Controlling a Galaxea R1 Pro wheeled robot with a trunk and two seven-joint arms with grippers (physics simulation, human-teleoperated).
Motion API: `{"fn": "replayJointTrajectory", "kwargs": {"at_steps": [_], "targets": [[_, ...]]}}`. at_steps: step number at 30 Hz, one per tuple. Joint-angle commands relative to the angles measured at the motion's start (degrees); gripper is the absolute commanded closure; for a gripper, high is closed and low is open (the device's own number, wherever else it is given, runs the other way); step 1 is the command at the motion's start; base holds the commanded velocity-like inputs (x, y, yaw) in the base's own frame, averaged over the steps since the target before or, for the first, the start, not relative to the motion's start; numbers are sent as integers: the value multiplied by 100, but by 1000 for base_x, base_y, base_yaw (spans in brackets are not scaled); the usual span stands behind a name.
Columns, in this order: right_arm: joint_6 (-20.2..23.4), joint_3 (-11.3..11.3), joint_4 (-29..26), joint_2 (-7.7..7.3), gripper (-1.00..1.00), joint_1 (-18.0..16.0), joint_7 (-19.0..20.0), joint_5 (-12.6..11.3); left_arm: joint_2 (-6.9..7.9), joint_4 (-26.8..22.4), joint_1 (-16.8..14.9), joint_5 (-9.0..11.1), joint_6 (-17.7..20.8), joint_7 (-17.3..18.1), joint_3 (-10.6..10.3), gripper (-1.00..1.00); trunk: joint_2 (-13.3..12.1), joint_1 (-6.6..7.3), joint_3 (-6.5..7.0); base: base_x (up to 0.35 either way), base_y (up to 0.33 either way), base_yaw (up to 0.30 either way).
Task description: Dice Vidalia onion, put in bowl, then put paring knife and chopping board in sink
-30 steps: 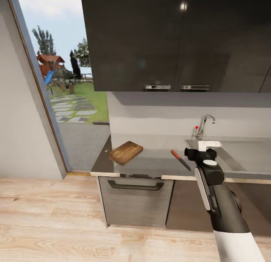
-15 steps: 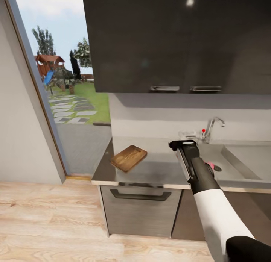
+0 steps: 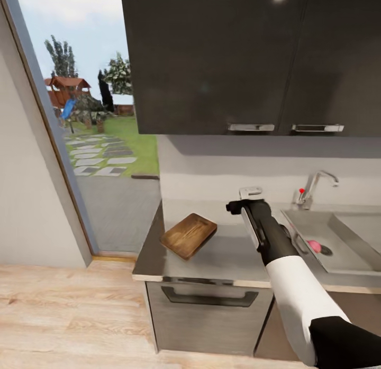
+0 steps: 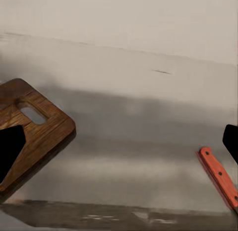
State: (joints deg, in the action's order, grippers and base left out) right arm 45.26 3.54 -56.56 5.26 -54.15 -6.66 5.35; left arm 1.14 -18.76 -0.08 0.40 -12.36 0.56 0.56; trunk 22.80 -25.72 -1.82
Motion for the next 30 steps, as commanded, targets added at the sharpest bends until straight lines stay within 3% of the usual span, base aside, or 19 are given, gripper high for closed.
{"fn": "replayJointTrajectory", "kwargs": {"at_steps": [1, 9, 20, 30], "targets": [[34, 7, -1, 1, -100, -7, 55, 54, 0, -4, -1, 4, -11, 6, 5, -100, 12, -7, -12, 285, 83, 0], [-133, 14, 337, 7, -100, -7, 363, 54, 6, -4, -1, 4, -12, 6, 5, -100, 12, -7, -12, 214, -26, 0], [-373, 15, 698, 10, -100, -5, 436, 62, 9, 1, -1, 4, -12, 6, 5, -100, 12, -7, -12, 24, -15, 0], [-385, 15, 707, 2, -100, -5, 438, 58, 1, 4, -1, 4, -11, 6, 4, -100, 12, -7, -12, 1, -252, 0]]}}
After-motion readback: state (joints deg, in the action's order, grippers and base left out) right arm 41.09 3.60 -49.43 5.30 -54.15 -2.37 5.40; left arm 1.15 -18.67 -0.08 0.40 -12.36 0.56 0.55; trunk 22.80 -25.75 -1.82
